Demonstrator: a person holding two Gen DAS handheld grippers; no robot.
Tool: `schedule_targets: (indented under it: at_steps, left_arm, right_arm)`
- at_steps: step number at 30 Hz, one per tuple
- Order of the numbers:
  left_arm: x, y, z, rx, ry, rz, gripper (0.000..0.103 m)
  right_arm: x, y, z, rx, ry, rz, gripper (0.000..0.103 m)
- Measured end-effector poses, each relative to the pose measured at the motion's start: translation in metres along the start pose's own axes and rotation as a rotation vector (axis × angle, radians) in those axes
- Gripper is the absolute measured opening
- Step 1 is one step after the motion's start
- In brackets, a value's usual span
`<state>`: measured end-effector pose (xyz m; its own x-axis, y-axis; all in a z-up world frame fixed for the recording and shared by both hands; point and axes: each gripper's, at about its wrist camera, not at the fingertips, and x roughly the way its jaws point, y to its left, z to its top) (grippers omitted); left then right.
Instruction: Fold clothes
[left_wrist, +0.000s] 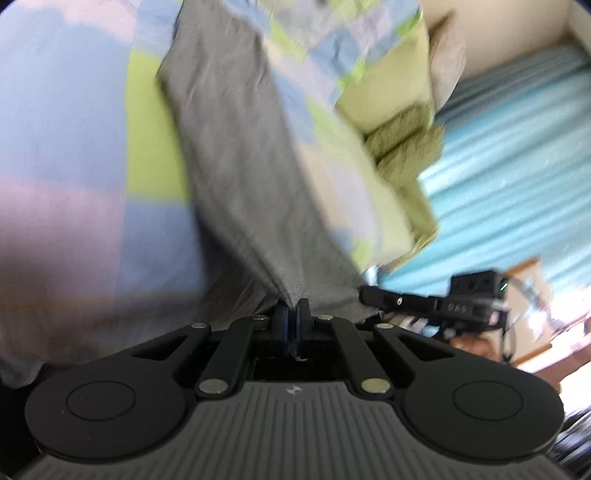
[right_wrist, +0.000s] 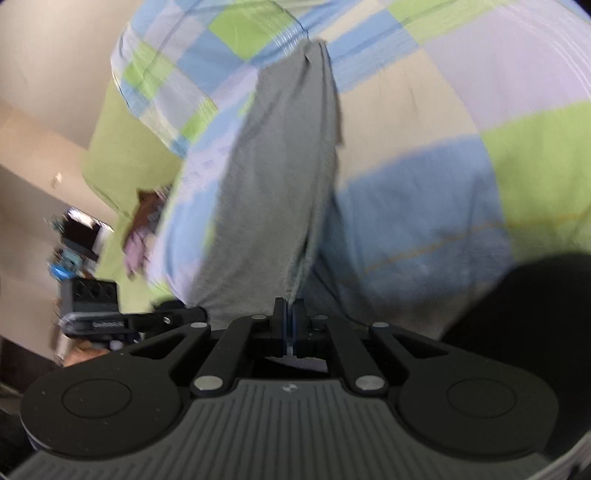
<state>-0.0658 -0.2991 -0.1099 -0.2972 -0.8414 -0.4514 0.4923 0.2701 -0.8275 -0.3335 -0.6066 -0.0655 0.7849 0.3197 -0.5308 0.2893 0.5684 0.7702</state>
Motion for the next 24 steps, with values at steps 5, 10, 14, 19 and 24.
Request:
schedule_targets:
  at_steps: [5,10,14,19,24]
  left_arm:
    - [-0.015,0.005,0.092,-0.071,-0.127,-0.077,0.0]
    - [-0.001,0.045,0.18,-0.141,-0.164,-0.054,0.0]
    - [0.024,0.08,0.241,-0.177,-0.163,-0.015,0.0]
    - [0.054,0.103,0.276,-0.177,-0.12,0.024,0.0]
    - [0.066,0.106,0.292,-0.156,-0.122,0.021,0.0]
  right_arm:
    - [0.007,0.026,0.082,0.039,-0.081,0.134,0.001]
    - [0.059,0.028,0.171,0.06,-0.083,0.182,0.001]
    - [0.114,0.005,0.23,0.105,-0.069,0.167,0.001]
    - [0.165,-0.031,0.266,0.156,-0.045,0.119,0.002]
    - [0.18,-0.049,0.281,0.177,-0.081,0.115,0.002]
